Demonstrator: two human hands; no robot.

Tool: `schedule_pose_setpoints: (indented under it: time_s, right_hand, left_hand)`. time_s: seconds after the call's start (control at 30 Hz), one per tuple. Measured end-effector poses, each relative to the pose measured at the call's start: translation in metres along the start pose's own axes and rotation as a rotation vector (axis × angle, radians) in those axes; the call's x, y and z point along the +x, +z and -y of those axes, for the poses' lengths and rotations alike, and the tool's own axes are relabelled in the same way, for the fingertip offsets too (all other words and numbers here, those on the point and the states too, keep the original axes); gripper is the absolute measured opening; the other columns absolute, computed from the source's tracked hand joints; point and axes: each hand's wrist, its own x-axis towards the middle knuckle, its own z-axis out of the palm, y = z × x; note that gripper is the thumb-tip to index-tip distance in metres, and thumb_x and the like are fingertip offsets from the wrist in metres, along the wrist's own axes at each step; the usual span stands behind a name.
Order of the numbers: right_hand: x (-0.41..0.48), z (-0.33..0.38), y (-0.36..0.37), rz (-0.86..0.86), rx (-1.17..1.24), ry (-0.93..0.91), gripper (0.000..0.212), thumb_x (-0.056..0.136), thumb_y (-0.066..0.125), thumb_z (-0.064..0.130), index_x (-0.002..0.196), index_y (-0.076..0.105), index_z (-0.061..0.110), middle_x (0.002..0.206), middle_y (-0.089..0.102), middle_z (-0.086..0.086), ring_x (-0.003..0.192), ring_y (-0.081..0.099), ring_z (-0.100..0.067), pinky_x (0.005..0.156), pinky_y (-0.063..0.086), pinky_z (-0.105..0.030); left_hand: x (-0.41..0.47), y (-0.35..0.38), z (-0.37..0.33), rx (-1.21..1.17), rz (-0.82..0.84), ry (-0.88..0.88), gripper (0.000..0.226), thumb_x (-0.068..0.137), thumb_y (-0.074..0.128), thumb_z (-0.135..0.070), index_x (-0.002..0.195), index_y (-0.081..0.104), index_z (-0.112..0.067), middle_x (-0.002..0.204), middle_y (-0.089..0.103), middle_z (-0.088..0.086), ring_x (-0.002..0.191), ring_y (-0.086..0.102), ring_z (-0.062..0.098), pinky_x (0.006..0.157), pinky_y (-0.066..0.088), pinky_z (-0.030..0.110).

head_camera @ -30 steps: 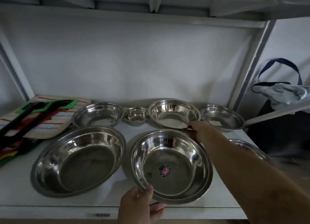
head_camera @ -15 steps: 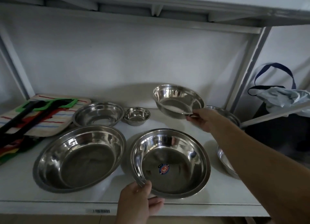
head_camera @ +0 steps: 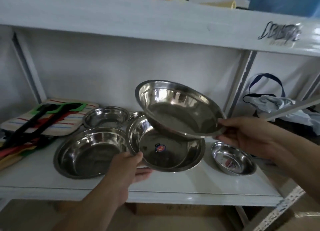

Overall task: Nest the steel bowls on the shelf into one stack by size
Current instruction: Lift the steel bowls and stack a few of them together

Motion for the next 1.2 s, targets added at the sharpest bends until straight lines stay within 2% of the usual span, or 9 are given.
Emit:
schedule_pose_setpoints:
  time_s: [0.13,0.4,0.5,0.63,0.73,0.87,1.0,1.13,1.2]
  right_hand:
    - [-0.021,-0.023,0.012,0.018,-0.088,0.023,0.015,0.097,0.058,0.002,0.1,0.072,-0.004,0.081,0.08,-0.017,0.064,0.078,-0.021,0.053,0.064,-0.028]
    - [-0.024,-0.05,0.037,0.025,-0.203,0.047,0.018,0.098,0.061,0.007,0.098,0.074,-0.005,0.089,0.08,-0.022,0.075,0.079,-0.026,0.055,0.062,-0.026]
    - [-0.019,-0.059,0.047,-0.011,-0.244,0.03,0.021,0.098,0.063,0.01,0.091,0.075,-0.006,0.081,0.079,-0.02,0.068,0.077,-0.025,0.055,0.063,-0.027]
    - [-0.012,-0.068,0.06,0.002,-0.348,0.024,0.027,0.097,0.065,0.015,0.098,0.074,-0.011,0.09,0.068,-0.024,0.067,0.07,-0.026,0.062,0.062,-0.032]
    - [-0.008,-0.075,0.069,0.004,-0.393,0.013,0.027,0.093,0.071,0.014,0.104,0.072,-0.011,0.104,0.073,-0.027,0.074,0.074,-0.031,0.067,0.063,-0.033]
    - [-0.003,-0.086,0.088,0.029,-0.286,0.033,0.026,0.092,0.072,0.01,0.112,0.071,-0.007,0.112,0.074,-0.031,0.081,0.074,-0.03,0.066,0.062,-0.03]
    - [0.009,-0.088,0.112,0.011,-0.279,0.002,0.023,0.09,0.071,0.0,0.109,0.068,-0.01,0.1,0.077,-0.028,0.073,0.073,-0.022,0.056,0.059,-0.023]
    - [0.028,-0.081,0.149,0.033,-0.226,-0.035,0.011,0.088,0.073,-0.003,0.097,0.068,-0.006,0.081,0.075,-0.019,0.059,0.072,-0.016,0.053,0.057,-0.021]
    - [0.039,-0.079,0.172,0.041,-0.21,-0.052,0.006,0.087,0.072,-0.005,0.087,0.067,-0.002,0.07,0.074,-0.015,0.057,0.071,-0.016,0.051,0.057,-0.021]
  left_hand:
    - [-0.018,-0.014,-0.01,0.028,0.006,0.025,0.02,0.1,0.055,-0.012,0.11,0.067,0.001,0.087,0.08,0.017,0.078,0.079,0.029,0.07,0.061,0.036]
    - [-0.044,-0.048,-0.013,0.068,0.033,0.082,0.022,0.102,0.052,-0.011,0.11,0.069,0.001,0.091,0.08,0.019,0.081,0.079,0.031,0.065,0.063,0.031]
    - [-0.047,-0.062,-0.015,0.086,0.042,0.087,0.022,0.102,0.052,-0.009,0.111,0.07,-0.001,0.092,0.079,0.02,0.081,0.078,0.031,0.065,0.063,0.03]
    - [-0.051,-0.081,-0.018,0.091,0.047,0.083,0.022,0.101,0.054,-0.011,0.107,0.073,-0.001,0.091,0.08,0.019,0.082,0.078,0.031,0.067,0.063,0.03]
    - [-0.051,-0.098,-0.017,0.091,0.052,0.074,0.025,0.101,0.053,-0.013,0.107,0.073,0.0,0.093,0.079,0.021,0.083,0.078,0.031,0.066,0.063,0.029]
    - [-0.05,-0.119,-0.018,0.118,0.053,0.072,0.026,0.102,0.052,-0.016,0.109,0.072,-0.001,0.094,0.079,0.019,0.085,0.078,0.03,0.071,0.062,0.033]
    - [-0.047,-0.142,-0.033,0.183,0.048,0.066,0.032,0.104,0.045,-0.019,0.112,0.071,-0.002,0.093,0.079,0.02,0.087,0.078,0.032,0.078,0.062,0.042]
    - [-0.036,-0.167,-0.056,0.171,-0.024,0.059,0.047,0.102,0.039,-0.035,0.113,0.069,0.001,0.097,0.077,0.026,0.089,0.076,0.038,0.069,0.064,0.039]
    - [-0.026,-0.179,-0.064,0.18,-0.094,0.077,0.042,0.104,0.043,-0.035,0.116,0.067,-0.002,0.098,0.076,0.026,0.087,0.076,0.038,0.064,0.064,0.038]
